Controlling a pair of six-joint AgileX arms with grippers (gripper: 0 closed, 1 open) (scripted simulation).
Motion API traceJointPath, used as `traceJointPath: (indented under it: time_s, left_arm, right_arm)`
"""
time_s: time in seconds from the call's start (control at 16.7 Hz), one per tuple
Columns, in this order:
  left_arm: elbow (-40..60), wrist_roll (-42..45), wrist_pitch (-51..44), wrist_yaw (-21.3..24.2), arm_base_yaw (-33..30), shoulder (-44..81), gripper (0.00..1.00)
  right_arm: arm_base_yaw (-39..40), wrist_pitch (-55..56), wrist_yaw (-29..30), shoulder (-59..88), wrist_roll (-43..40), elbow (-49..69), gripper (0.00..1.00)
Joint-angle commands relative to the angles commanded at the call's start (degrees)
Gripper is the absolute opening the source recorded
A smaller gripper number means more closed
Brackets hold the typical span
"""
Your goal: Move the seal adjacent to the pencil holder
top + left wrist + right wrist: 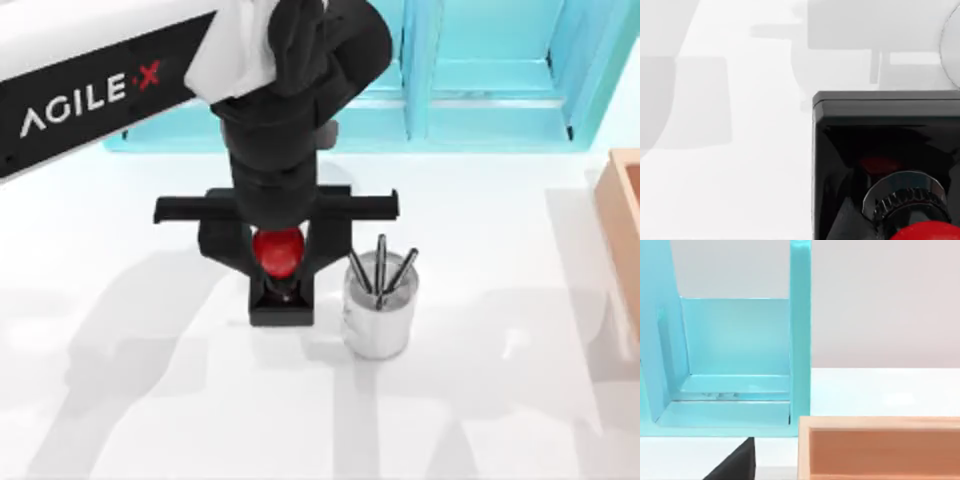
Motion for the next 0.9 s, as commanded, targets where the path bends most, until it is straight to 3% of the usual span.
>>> traceJointPath:
  time_s: [0.54,0.9]
  left_arm:
    - [0.00,0.00,0.00,0.00,0.00,0.00,0.98]
    - [0.00,0.00,0.00,0.00,0.00,0.00,1.00]
  right_arm:
    - [0.00,0.00,0.00,0.00,0.00,0.00,1.00]
    - [0.00,0.00,0.00,0.00,0.00,0.00,1.00]
